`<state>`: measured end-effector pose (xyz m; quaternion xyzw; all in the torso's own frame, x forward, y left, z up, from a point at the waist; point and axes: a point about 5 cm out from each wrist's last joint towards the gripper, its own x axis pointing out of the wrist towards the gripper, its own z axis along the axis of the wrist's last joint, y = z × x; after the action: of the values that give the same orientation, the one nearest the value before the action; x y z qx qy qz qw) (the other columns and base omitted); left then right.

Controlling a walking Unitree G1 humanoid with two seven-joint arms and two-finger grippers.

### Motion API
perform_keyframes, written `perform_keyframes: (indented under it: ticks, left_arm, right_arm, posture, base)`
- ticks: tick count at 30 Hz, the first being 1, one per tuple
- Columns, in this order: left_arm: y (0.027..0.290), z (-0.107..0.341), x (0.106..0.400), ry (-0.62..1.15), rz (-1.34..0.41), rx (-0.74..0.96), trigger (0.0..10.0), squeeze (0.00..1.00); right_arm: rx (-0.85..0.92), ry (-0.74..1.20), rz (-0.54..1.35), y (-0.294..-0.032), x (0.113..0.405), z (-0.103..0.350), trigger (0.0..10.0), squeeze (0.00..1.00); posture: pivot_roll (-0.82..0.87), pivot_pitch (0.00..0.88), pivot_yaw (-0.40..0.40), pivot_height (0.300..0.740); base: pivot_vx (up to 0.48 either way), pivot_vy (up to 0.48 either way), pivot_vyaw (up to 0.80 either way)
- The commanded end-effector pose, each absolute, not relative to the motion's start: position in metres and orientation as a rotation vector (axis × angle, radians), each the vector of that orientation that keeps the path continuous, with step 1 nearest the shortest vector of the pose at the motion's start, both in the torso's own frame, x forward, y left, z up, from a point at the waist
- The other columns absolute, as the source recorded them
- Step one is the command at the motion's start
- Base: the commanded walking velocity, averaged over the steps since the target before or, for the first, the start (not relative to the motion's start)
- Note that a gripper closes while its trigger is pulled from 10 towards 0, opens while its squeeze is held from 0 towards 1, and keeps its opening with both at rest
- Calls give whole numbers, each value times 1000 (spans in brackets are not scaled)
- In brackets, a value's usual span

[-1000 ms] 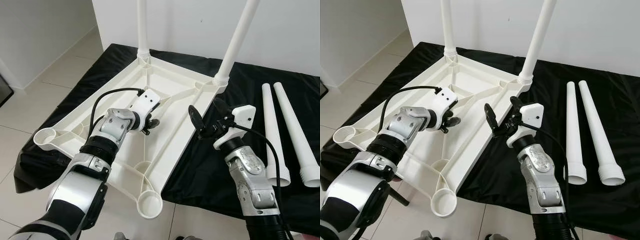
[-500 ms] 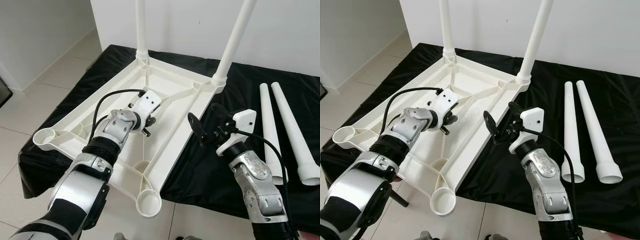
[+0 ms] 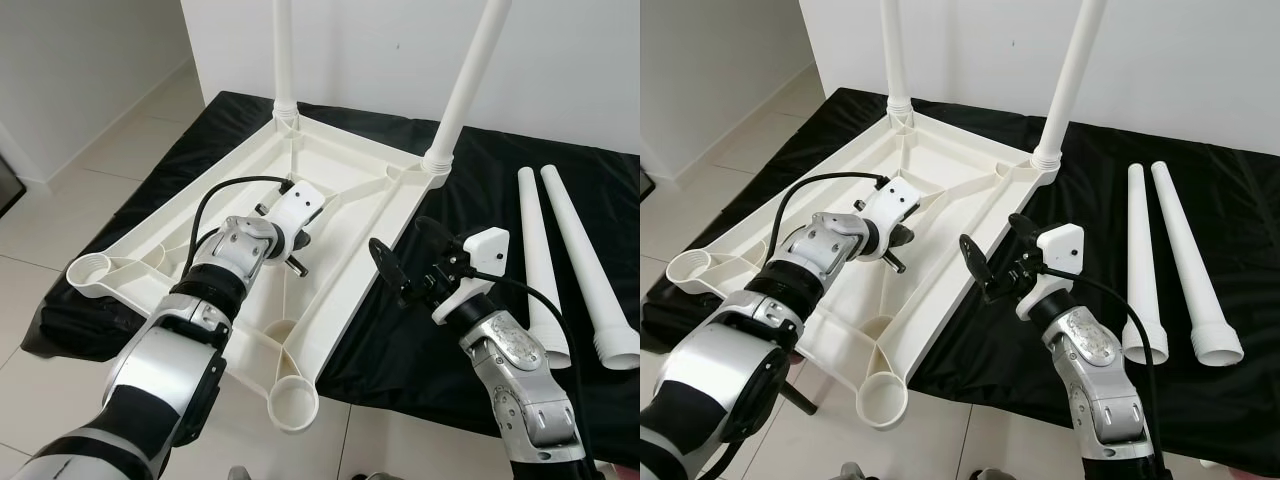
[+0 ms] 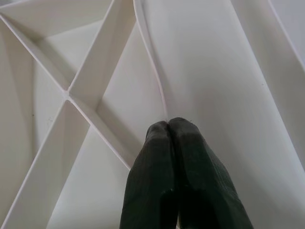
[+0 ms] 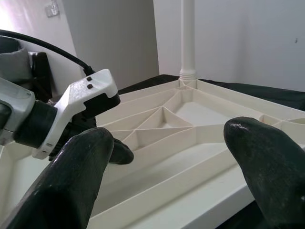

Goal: Building children table

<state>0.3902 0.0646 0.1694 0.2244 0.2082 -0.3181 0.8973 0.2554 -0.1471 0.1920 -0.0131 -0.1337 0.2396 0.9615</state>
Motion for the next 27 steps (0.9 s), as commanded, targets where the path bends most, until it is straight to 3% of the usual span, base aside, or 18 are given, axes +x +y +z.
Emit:
perform_keyframes:
  ticks: [1, 9, 27]
  left_arm:
    - [73, 156, 391, 465, -534, 475, 0, 0]
    - [62, 166, 398, 428, -445, 331, 0, 0]
    - [47, 175, 400, 382, -447, 339, 0, 0]
  right_arm:
    - [-20, -264, 497, -146, 253, 192, 10000, 0]
    - [-15, -263, 494, -145, 252, 193, 10000, 0]
    - [-11, -259, 483, -144, 251, 194, 10000, 0]
  posture:
    - [-108, 73, 37, 740]
    - [-115, 82, 39, 740]
    - [-130, 106, 60, 740]
  base:
    - [0, 0, 0]
    - [0, 0, 0]
    - [0, 0, 0]
